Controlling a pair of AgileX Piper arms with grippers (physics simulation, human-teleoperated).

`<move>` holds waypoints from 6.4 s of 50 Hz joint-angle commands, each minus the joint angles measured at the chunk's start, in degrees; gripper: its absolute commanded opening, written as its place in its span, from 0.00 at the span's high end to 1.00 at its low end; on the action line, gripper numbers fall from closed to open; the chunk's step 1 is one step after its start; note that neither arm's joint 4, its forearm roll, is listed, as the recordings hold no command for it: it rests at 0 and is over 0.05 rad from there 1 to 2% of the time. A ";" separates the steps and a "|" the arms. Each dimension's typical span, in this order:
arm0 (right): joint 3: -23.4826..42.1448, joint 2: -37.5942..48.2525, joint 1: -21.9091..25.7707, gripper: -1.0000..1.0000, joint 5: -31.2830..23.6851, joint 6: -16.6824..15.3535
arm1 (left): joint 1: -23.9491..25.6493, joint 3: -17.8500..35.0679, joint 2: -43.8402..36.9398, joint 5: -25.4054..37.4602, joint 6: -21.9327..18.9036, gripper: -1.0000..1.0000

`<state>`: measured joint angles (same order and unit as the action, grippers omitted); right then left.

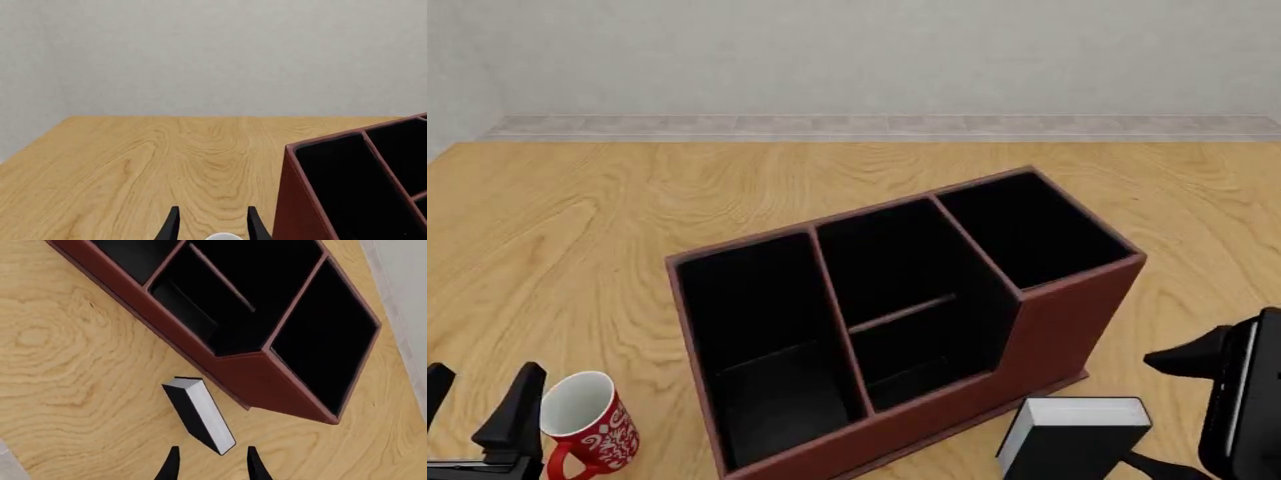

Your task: Pick up the book and place it in the right compartment of the caddy.

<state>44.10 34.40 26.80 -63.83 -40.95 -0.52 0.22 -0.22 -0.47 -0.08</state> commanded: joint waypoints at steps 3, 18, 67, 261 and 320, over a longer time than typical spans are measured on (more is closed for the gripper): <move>-1.79 1.47 -0.19 0.00 1.10 1.10 | 0.11 0.04 -0.05 0.04 -0.02 0.00; -3.93 5.35 -0.71 0.00 4.45 -0.26 | 0.11 0.04 -0.05 0.04 -0.01 0.00; -8.09 12.40 -4.82 0.00 12.81 -3.77 | 0.56 0.02 0.15 -0.26 -0.04 0.00; 19.17 7.61 9.53 1.00 -6.06 5.54 | 0.53 0.01 0.04 0.06 -0.06 0.00; 40.78 20.79 5.58 1.00 -6.07 -2.39 | 1.10 -0.03 0.13 0.15 -0.09 0.00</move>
<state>82.54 54.31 35.05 -69.90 -45.08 0.37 0.23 -0.05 -0.31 -0.15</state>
